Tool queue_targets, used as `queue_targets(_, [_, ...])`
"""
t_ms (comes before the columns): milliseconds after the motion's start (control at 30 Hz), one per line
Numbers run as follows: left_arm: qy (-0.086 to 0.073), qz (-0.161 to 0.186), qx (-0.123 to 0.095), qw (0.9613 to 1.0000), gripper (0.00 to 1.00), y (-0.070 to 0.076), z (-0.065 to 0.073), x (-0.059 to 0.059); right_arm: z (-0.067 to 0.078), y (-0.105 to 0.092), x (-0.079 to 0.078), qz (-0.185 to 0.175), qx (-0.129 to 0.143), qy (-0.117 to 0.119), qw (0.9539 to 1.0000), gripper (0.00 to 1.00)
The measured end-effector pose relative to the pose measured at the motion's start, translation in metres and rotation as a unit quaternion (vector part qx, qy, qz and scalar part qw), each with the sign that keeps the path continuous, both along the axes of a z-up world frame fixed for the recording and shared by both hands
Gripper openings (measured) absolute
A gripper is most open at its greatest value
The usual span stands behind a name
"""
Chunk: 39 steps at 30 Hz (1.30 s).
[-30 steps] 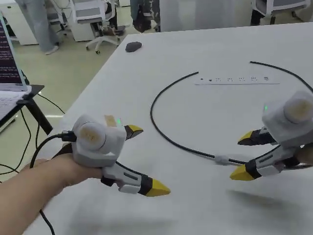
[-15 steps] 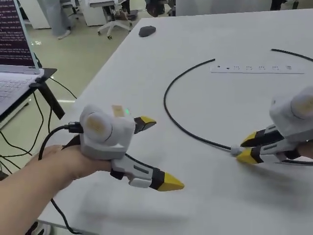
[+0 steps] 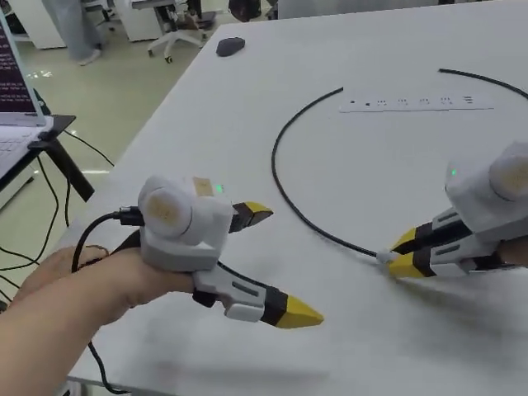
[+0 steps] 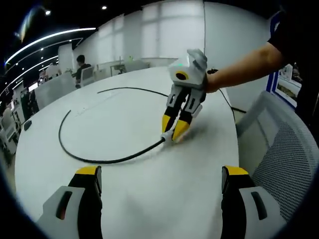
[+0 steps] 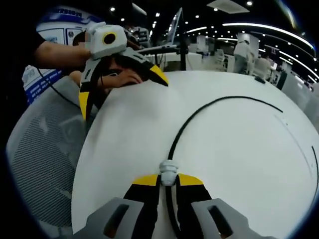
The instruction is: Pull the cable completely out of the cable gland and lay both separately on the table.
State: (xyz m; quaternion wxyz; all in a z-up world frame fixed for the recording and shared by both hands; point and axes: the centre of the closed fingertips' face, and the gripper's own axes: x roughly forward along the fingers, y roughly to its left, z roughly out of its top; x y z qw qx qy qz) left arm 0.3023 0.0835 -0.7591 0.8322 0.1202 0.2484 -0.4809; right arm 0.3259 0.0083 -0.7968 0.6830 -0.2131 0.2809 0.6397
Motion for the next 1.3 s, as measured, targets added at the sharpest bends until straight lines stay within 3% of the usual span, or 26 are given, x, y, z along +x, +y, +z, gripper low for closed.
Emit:
queue_targets(33, [-0.004, -0.011, -0.01, 0.9999, 1.0, -0.008, 0.003, -0.002, 0.006, -0.001, -0.006, 0.007, 0.006, -0.001, 1.0, 0.07])
queue_targets(100, [0.011, -0.025, -0.022, 0.9994, 1.0, -0.022, 0.005, -0.007, 0.017, -0.005, -0.017, 0.019, 0.013, -0.007, 0.9997, 0.07])
queue_targets(167, [0.014, -0.039, -0.04, 0.9983, 0.98, -0.035, 0.011, -0.009, 0.031, -0.008, -0.031, 0.033, 0.028, -0.009, 0.999, 0.07])
queue_targets(233, [0.017, -0.062, -0.084, 0.9944, 0.91, -0.054, 0.024, -0.013, 0.042, -0.01, -0.041, 0.043, 0.037, -0.017, 0.9982, 0.07])
queue_targets(267, [0.012, -0.094, -0.096, 0.9909, 0.88, -0.064, 0.029, -0.021, 0.051, -0.01, -0.047, 0.061, 0.046, -0.036, 0.9964, 0.07])
queue_targets(300, [0.02, -0.114, -0.114, 0.9867, 0.83, -0.075, 0.034, -0.029, 0.057, -0.01, -0.052, 0.072, 0.049, -0.053, 0.9948, 0.07])
queue_targets(333, [0.041, -0.124, -0.124, 0.9837, 0.79, -0.081, 0.035, -0.035, 0.064, -0.012, -0.06, 0.076, 0.051, -0.051, 0.9945, 0.07])
queue_targets(367, [0.071, -0.134, -0.143, 0.9781, 0.73, -0.089, 0.038, -0.043, 0.067, -0.013, -0.064, 0.076, 0.051, -0.051, 0.9945, 0.07])
queue_targets(400, [0.076, -0.137, -0.149, 0.9763, 0.63, -0.092, 0.04, -0.045, 0.073, -0.014, -0.068, 0.083, 0.054, -0.061, 0.9933, 0.07])
queue_targets(433, [0.082, -0.148, -0.163, 0.9721, 0.57, -0.098, 0.043, -0.049, 0.075, -0.016, -0.071, 0.084, 0.054, -0.063, 0.993, 0.07])
queue_targets(533, [0.076, -0.147, -0.155, 0.9741, 0.47, -0.104, 0.041, -0.047, 0.081, -0.022, -0.076, 0.084, 0.055, -0.066, 0.9928, 0.07])
queue_targets(567, [0.071, -0.15, -0.159, 0.9732, 0.45, -0.106, 0.043, -0.047, 0.082, -0.023, -0.076, 0.082, 0.057, -0.065, 0.9928, 0.07])
queue_targets(633, [0.09, -0.152, -0.175, 0.9685, 0.39, -0.112, 0.048, -0.05, 0.085, -0.025, -0.078, 0.076, 0.063, -0.06, 0.9933, 0.07])
queue_targets(667, [0.089, -0.155, -0.18, 0.9672, 0.36, -0.114, 0.05, -0.051, 0.084, -0.027, -0.079, 0.074, 0.064, -0.062, 0.9932, 0.07])
queue_targets(800, [0.093, -0.158, -0.191, 0.9643, 0.23, -0.119, 0.055, -0.052, 0.085, -0.031, -0.082, 0.073, 0.066, -0.062, 0.9932, 0.07])
queue_targets(933, [0.096, -0.162, -0.19, 0.9635, 0.18, -0.123, 0.054, -0.055, 0.089, -0.033, -0.085, 0.073, 0.071, -0.06, 0.9931, 0.07])
queue_targets(1000, [0.11, -0.155, -0.196, 0.9621, 0.17, -0.125, 0.055, -0.055, 0.089, -0.035, -0.087, 0.075, 0.07, -0.059, 0.993, 0.07])
queue_targets(1233, [0.122, -0.156, -0.197, 0.9602, 0.15, -0.128, 0.056, -0.059, 0.091, -0.038, -0.092, 0.079, 0.072, -0.058, 0.9926, 0.07])
queue_targets(1300, [0.133, -0.154, -0.201, 0.9582, 0.15, -0.129, 0.057, -0.061, 0.093, -0.038, -0.094, 0.081, 0.073, -0.059, 0.9923, 0.07])
